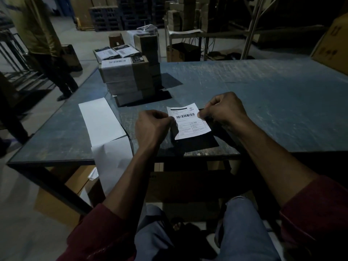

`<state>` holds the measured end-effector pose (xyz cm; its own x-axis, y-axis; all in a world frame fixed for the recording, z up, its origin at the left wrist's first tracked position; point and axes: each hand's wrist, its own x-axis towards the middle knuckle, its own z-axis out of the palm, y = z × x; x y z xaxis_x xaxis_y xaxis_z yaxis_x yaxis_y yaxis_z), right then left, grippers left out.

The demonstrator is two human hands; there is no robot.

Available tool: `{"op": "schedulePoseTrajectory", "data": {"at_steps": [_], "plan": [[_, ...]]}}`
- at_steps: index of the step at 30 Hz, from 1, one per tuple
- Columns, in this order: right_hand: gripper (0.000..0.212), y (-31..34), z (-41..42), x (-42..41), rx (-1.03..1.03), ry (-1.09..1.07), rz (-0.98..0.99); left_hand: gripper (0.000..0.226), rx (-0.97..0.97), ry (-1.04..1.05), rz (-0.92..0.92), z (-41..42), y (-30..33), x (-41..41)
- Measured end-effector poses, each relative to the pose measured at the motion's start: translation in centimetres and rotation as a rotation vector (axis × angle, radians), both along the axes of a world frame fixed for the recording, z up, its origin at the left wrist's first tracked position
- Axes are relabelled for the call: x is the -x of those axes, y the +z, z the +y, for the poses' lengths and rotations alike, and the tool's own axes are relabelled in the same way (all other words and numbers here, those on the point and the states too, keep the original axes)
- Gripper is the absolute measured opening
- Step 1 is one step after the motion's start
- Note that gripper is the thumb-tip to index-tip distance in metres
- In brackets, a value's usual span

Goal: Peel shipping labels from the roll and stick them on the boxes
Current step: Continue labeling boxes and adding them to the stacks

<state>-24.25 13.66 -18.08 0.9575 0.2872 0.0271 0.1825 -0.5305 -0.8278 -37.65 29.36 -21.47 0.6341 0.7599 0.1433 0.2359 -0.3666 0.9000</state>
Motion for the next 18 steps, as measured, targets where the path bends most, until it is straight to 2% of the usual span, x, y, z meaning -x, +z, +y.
{"op": "schedulePoseTrajectory", "data": {"at_steps": [13,18], "plan": [[0.026,-0.21,0.10,-0.05,0.033,-0.005,-0.026,0.008,0.084,0.024,-0.025,0.39,0.10,-0.38],[0.038,-0.03,-0.44,0.01,0.094,-0.011,-0.072,0.006,0.090,0.005,-0.038,0.58,-0.31,-0.59]]}}
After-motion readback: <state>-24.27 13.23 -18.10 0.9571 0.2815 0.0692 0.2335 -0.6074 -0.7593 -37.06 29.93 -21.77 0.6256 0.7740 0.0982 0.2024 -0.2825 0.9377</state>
